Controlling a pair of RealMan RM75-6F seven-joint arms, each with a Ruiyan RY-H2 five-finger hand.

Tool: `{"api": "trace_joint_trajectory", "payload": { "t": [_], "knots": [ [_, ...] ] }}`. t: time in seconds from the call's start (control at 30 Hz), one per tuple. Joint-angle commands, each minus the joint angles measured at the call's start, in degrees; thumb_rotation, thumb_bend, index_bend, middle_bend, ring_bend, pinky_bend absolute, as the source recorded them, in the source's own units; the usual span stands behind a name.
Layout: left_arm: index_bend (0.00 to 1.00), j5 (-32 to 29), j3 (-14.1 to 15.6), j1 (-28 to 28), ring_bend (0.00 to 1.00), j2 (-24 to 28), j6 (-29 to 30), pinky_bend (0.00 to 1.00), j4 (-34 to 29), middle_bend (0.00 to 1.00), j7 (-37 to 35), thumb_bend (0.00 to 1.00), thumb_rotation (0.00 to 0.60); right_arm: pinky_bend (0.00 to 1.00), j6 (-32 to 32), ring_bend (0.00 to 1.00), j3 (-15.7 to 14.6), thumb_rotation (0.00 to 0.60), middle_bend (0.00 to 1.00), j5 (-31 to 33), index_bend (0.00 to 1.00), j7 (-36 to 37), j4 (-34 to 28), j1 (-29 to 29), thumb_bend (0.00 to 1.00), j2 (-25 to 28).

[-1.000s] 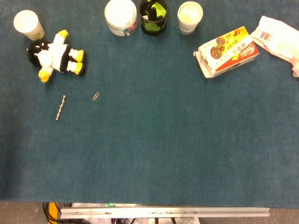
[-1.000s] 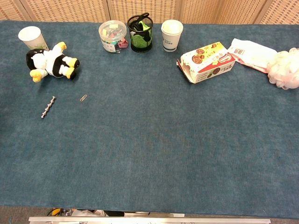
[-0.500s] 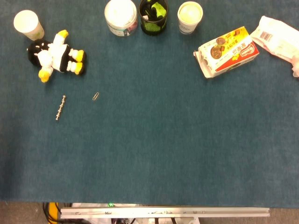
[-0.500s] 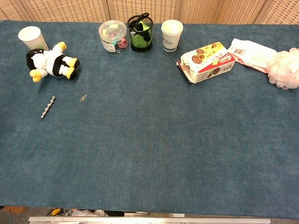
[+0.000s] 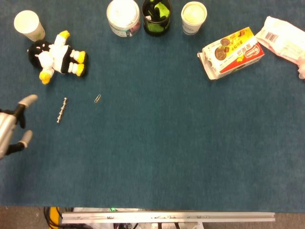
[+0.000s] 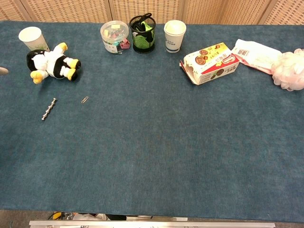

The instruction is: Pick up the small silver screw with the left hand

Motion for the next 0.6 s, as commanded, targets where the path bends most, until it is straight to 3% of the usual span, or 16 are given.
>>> {"api": "trace_joint_trajectory", "payload": {
  "t": [0.03,0.17,0.3,0.43,0.5,0.6],
  "knots": [
    [0.13,1.7,0.3,-4.4,0.65,0.1,-5.4,0.59,0.2,0.62,1.5,0.38,0.6,0.43,-0.5,0.63,0.1,0.6,0.62,0.1,0.55,-0.8,-0.7,0.3,0.31,0.2],
    [0.15,1.4,-0.2,-8.5,0.73,-1.1,-11.1,0.65,0.9,0.69,3.3,0.4,0.6,0.43,-0.8,0.63,0.1,0.6,0.62,0.2,0.55,-1.7,-1.4,0.5,0.31,0.2],
    [0.17,-1.4,-0.5,-12.8,0.8,-2.4,-18.6,0.73,1.9,0.76,5.4,0.56,0.6,0.43,-1.2,0.63,0.2,0.6,0.62,0.8,0.55,-2.2,-1.6,0.6,0.31,0.2],
    [0.17,-3.4,-0.6,-14.5,0.83,-2.7,-21.9,0.77,2.1,0.8,7.1,0.68,0.6,0.43,-1.4,0.63,0.2,0.6,0.62,1.0,0.54,-2.3,-1.7,0.6,0.31,0.1],
    [0.17,-7.8,-0.7,-17.1,0.84,-3.6,-27.5,0.78,2.7,0.81,10.6,0.72,0.6,0.43,-1.6,0.63,0.2,0.6,0.62,1.1,0.54,-2.5,-1.8,0.6,0.31,0.1],
    [0.15,-13.4,-0.7,-18.7,0.86,-4.1,-30.4,0.79,2.3,0.83,15.1,0.76,0.6,0.43,-1.7,0.63,0.3,0.6,0.62,1.3,0.54,-2.7,-1.9,0.7,0.31,0.0]
  ]
}}
